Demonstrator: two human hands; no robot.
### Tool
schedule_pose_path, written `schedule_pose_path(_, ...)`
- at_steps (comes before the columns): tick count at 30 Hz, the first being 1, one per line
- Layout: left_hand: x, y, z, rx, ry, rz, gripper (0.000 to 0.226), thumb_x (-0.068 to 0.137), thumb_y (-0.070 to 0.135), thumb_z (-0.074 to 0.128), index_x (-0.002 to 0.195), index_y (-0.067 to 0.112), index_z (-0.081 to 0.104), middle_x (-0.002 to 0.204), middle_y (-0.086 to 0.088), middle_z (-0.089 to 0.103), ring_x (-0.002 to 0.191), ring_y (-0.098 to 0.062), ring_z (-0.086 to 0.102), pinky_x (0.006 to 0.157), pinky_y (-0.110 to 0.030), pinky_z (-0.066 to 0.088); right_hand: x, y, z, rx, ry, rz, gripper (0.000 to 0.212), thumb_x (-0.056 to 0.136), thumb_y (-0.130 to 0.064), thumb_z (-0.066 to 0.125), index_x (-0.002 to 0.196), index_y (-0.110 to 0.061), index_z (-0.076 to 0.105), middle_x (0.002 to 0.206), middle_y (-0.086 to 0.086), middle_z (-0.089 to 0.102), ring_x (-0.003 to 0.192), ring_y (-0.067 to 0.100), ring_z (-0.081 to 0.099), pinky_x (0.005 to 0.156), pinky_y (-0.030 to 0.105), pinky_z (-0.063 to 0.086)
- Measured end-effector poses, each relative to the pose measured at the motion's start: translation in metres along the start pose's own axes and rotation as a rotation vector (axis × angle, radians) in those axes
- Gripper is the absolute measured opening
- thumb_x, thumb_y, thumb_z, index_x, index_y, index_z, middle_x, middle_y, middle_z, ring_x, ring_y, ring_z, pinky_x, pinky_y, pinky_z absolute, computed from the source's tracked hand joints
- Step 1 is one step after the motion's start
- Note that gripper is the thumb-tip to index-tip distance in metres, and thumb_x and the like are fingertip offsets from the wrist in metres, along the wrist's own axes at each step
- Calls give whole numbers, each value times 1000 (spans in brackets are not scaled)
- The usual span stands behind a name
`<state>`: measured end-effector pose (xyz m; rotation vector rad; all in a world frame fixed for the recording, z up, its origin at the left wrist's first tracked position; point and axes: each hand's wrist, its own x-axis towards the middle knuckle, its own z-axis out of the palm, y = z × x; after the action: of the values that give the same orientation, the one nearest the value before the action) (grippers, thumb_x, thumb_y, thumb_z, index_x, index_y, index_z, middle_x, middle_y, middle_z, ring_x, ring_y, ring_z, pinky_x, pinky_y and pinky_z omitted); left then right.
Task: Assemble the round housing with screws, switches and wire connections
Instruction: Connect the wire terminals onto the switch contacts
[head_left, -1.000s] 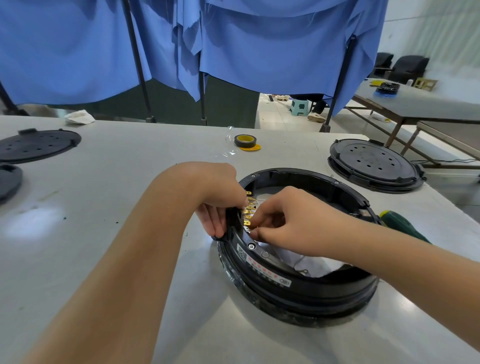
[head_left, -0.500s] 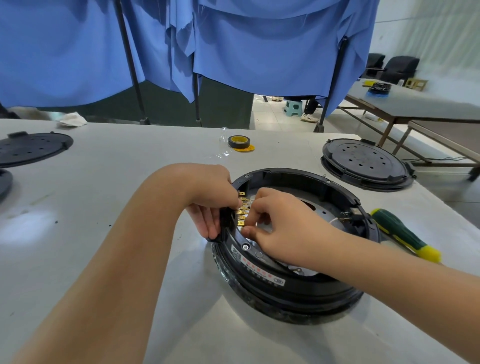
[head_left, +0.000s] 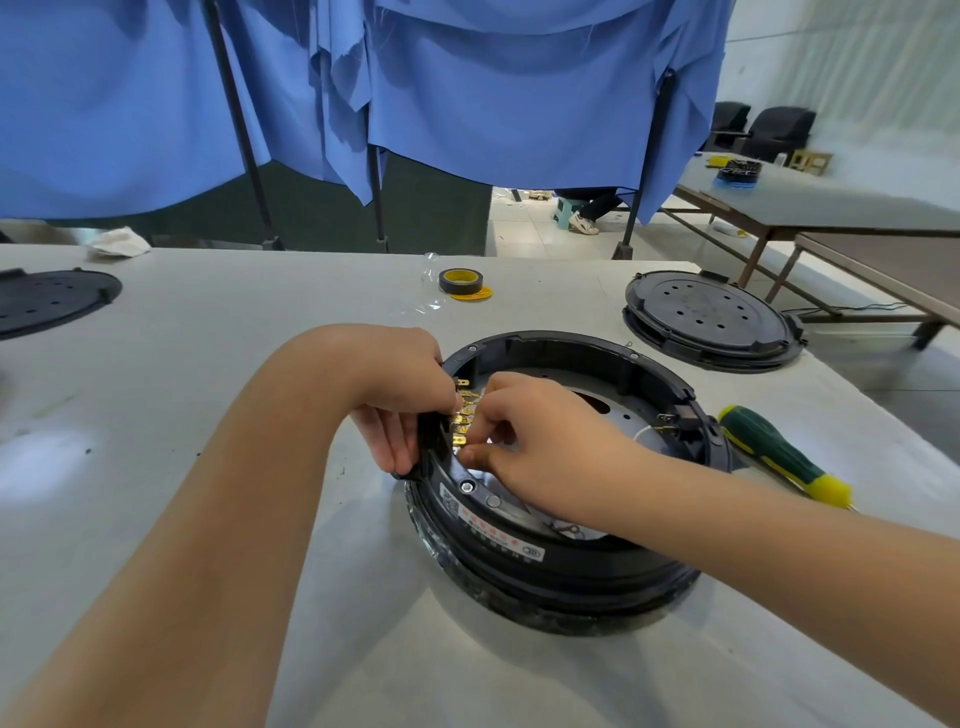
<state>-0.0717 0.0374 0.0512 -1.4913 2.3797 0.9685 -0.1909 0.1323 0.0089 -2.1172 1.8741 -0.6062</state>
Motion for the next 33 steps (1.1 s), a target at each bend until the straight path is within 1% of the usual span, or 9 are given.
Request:
schedule_pose_path(9,-2,1,0,2,6,-9,32,98,17,48,121,-6,50,51,-16,66,45,-25,67,40,-25,51,3,4,3,20,26,-2,23,82,-32,70,65,-30,55,76,-10,45,75,11,46,68,29,38)
schedule_pose_path(14,-1,0,1,5,13,-10,31,98,20,49,120,-1,51,50,-13,67,43,-21,66,40,-24,51,1,4,-1,0,44,-25,11,80,-34,72,79,-24,71,85,-9,50,79,11,51,72,30,44)
schedule_pose_path(19,1,-5,-2,57,68,-3,36,95,29,53,124,9,53,43,-3,62,35,-14,56,38,-19,46,-5,13,-31,64,81,-44,19,75,-39,75,92,-29,73,86,-12,56,76,3,56,70,20,46)
schedule_pose_path(21,2,-7,-4,131,146,2,41,92,44,55,119,13,59,53,0,62,47,-13,57,43,-20,46,-3,27,-52,105,169,-15,14,76,-40,72,88,-33,72,84,-14,60,77,-2,55,66,13,41)
schedule_pose_path(23,5,-9,-6,132,236,10,47,90,57,52,116,18,61,80,-2,65,69,-15,61,55,-24,49,4,48,-71,105,271,54,10,79,-40,69,86,-34,72,84,-16,63,76,-3,55,67,14,42)
schedule_pose_path(25,13,-9,-2,115,368,39,52,90,61,47,121,21,60,109,-2,66,89,-17,59,72,-28,45,15,78,-82,117,334,164,5,83,-33,67,86,-32,70,85,-15,66,77,0,58,70,19,46)
schedule_pose_path(27,22,-5,7,72,496,88,54,93,58,43,130,21,55,127,-4,60,106,-20,56,83,-31,42,27,111,-85,189,329,321,6,87,-26,65,91,-28,68,94,-4,68,80,8,60,68,21,48)
schedule_pose_path(30,34,3,24,-10,576,163,45,99,46,39,130,18,54,130,-5,58,115,-23,54,94,-35,43,44,152,-77,174,248,525,26,90,-16,62,116,-15,64,116,12,64,86,20,61,74,27,51)
schedule_pose_path(33,41,5,35,1,592,181,38,102,37,34,116,13,60,116,-9,62,104,-26,56,89,-38,47,58,173,-65,62,138,570,40,92,-10,57,131,-12,53,134,14,53,106,27,59,87,30,47)
